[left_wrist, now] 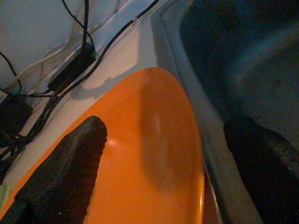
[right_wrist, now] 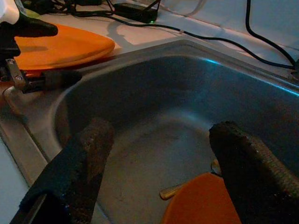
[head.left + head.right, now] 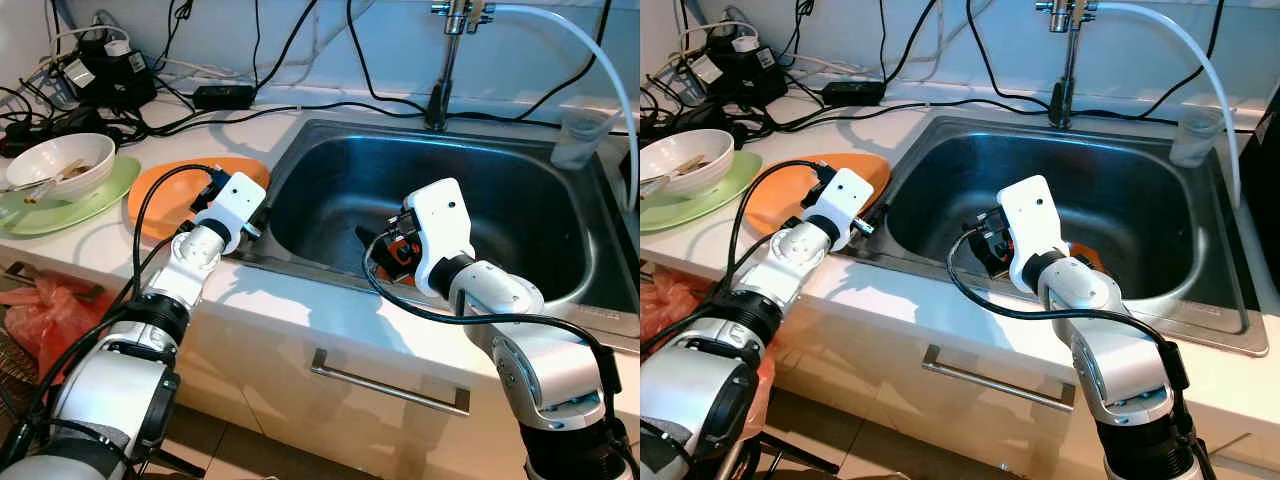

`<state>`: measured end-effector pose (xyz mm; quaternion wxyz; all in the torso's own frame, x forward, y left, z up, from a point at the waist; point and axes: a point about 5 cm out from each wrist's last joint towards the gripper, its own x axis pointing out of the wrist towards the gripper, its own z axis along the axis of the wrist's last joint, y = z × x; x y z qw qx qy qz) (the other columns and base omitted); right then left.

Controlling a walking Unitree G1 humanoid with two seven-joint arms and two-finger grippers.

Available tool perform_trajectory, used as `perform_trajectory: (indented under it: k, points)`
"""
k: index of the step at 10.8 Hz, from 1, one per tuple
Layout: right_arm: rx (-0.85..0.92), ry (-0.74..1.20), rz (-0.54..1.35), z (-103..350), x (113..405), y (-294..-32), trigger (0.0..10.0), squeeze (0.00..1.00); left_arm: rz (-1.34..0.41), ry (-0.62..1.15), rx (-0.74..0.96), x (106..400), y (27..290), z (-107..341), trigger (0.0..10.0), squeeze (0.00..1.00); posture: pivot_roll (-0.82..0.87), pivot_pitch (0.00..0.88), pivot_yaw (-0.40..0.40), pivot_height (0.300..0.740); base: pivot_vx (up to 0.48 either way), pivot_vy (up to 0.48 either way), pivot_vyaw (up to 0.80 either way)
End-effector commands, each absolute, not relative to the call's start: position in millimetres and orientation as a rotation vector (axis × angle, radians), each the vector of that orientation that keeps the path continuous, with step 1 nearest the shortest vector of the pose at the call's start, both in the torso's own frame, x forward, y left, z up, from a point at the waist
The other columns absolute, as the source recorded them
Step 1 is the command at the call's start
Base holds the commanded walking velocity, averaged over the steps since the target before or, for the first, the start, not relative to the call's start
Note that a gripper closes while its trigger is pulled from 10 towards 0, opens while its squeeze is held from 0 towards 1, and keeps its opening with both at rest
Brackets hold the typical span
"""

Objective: Kitchen organization

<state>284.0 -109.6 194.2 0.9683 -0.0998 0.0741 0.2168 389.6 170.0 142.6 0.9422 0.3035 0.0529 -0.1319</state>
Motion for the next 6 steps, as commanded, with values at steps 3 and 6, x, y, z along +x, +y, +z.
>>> perform_trajectory:
  k: [3,6]
  points:
    - [-0.206,0.143,0.439,194.8,284.1,-110.2,10.0,0.0,-0.333,0.25,0.683,382.6,179.8,122.9,10.0,0.0,-0.14,0.0,0.086,0.74,0.0,0.0,0.0]
    - [-0.205,0.145,0.44,194.3,283.2,-109.5,10.0,0.0,-0.296,0.297,0.721,379.9,193.9,118.9,10.0,0.0,-0.14,0.0,0.086,0.74,0.0,0.0,0.0]
